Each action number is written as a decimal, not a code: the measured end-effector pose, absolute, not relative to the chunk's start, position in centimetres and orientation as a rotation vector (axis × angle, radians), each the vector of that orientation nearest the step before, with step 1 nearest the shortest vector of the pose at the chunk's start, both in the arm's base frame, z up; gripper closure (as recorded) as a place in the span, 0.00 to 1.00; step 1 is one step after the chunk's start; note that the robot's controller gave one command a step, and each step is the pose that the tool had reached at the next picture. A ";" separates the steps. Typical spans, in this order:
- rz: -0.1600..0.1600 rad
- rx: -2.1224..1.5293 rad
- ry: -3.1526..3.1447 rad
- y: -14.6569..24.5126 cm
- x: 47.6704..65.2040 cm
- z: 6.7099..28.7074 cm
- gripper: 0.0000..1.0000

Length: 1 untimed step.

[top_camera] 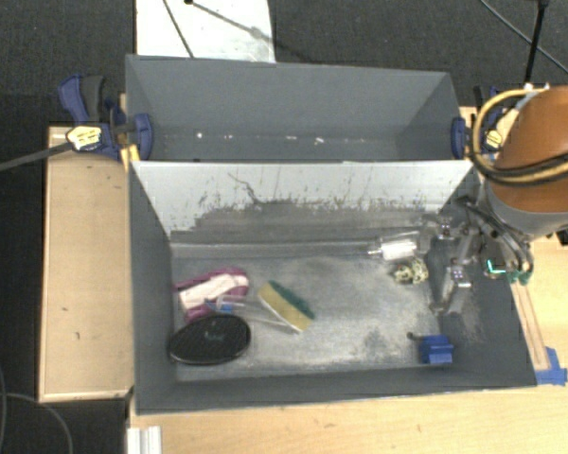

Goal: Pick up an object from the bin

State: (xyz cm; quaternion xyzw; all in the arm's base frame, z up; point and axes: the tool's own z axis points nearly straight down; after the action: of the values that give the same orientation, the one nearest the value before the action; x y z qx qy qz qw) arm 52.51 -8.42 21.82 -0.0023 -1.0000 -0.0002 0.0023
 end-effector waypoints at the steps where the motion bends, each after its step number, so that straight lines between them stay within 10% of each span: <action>1: -0.001 0.042 -3.139 -12.5 54.8 8.8 0.00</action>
Offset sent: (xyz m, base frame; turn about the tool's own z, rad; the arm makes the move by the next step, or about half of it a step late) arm 0.0236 -0.0395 -0.1260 -0.0353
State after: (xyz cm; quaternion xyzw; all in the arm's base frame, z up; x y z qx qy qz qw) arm 54.81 -12.47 8.85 0.0134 -0.9999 -0.0003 0.0014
